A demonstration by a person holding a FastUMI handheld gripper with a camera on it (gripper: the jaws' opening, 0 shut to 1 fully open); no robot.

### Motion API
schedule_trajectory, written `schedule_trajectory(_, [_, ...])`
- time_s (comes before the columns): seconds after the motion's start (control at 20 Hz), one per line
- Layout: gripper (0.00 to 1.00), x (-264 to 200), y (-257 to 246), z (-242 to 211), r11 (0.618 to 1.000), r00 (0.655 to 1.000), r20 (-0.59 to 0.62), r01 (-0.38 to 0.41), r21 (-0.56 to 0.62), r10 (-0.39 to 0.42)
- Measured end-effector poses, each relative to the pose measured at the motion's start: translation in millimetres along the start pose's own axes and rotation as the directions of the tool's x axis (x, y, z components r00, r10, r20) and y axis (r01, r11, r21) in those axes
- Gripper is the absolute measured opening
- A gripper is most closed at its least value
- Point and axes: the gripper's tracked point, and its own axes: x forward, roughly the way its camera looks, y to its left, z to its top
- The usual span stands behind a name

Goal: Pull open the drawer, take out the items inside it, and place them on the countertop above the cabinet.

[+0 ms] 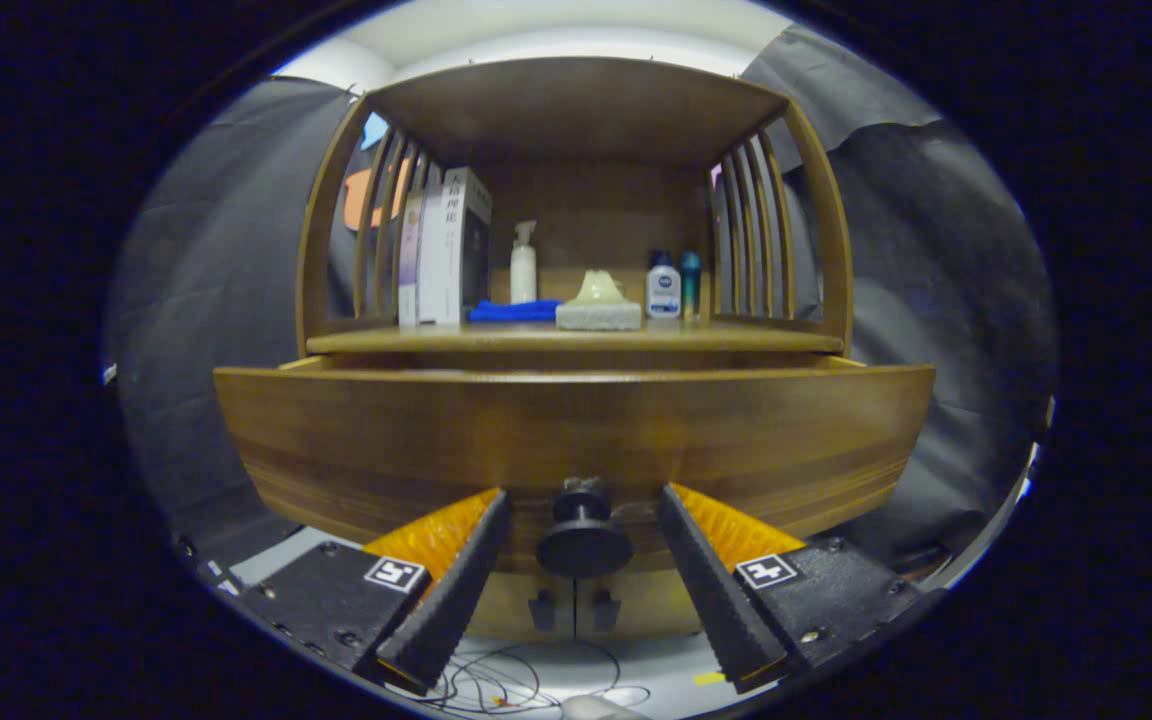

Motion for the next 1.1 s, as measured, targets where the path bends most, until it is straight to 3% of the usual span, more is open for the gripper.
schedule_trajectory(0.45, [0.99, 59, 4, 13, 1.000, 0.999, 0.039, 0.009, -0.011, -0.008])
schedule_trajectory(1.1, [0.99, 92, 1, 19, 0.999, 0.994, 0.109, 0.006, -0.032, -0.003])
